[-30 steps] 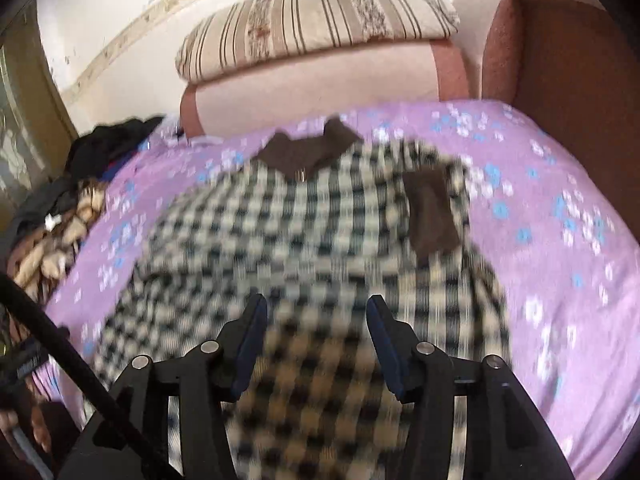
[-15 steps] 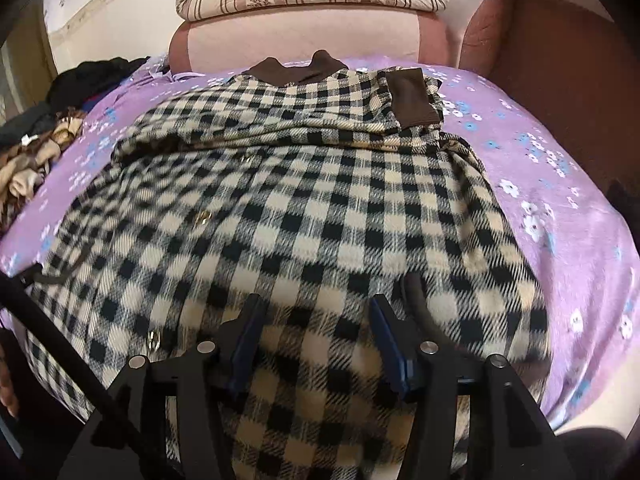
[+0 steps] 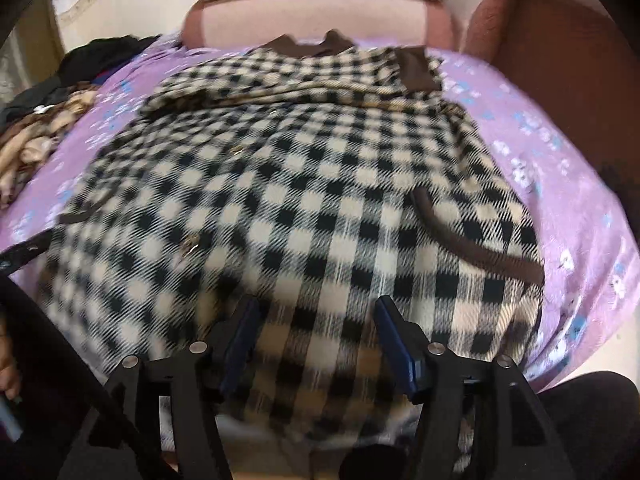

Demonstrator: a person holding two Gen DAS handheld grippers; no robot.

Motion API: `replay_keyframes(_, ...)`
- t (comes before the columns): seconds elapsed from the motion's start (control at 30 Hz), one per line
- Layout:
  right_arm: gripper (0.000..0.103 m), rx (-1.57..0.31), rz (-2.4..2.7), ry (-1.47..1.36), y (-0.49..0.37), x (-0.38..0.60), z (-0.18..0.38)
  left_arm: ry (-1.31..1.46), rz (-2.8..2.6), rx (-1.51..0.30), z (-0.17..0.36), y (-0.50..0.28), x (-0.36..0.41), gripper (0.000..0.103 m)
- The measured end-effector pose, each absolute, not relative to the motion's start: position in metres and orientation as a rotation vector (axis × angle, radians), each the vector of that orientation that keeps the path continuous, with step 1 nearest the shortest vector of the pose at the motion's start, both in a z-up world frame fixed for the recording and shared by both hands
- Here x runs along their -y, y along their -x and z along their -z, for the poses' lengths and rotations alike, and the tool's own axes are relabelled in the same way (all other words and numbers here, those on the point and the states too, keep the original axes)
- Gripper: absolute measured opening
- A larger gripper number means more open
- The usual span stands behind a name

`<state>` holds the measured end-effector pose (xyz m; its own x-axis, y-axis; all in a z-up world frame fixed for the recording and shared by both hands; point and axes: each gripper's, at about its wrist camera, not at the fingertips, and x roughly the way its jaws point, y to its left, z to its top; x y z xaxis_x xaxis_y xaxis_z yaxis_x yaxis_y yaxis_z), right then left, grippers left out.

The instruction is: Fold large clothes

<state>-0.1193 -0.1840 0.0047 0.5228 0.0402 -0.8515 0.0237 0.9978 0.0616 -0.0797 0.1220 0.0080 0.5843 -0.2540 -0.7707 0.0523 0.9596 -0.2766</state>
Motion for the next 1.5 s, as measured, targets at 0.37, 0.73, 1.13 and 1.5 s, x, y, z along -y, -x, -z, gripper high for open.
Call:
replay_keyframes(0.37,0.069,-0.941,0.142,-0.327,0.114,0.312,-0.028,0.253,0.148,-0.934,-0.008,0.063,-0.125,0.051)
replay_keyframes(0.73,0.072,-0.955,0.126,-0.446,0.112,0.333,-0.002,0.103,0.092,-0.944,-0.006,0.067,-0.099,0.052)
replay_keyframes(1.13,0.073,-0.981,0.048,-0.448,0.122,0.315,0.003,0.135,0.171,-0.985,-0.004,0.085,-0.096,0.057)
replay_keyframes(1.5,0.073,-1.059,-0.248,-0.665,0.140,0.313,0.022,0.492,0.313,-1.025,0.009,0.105,-0.151,0.033)
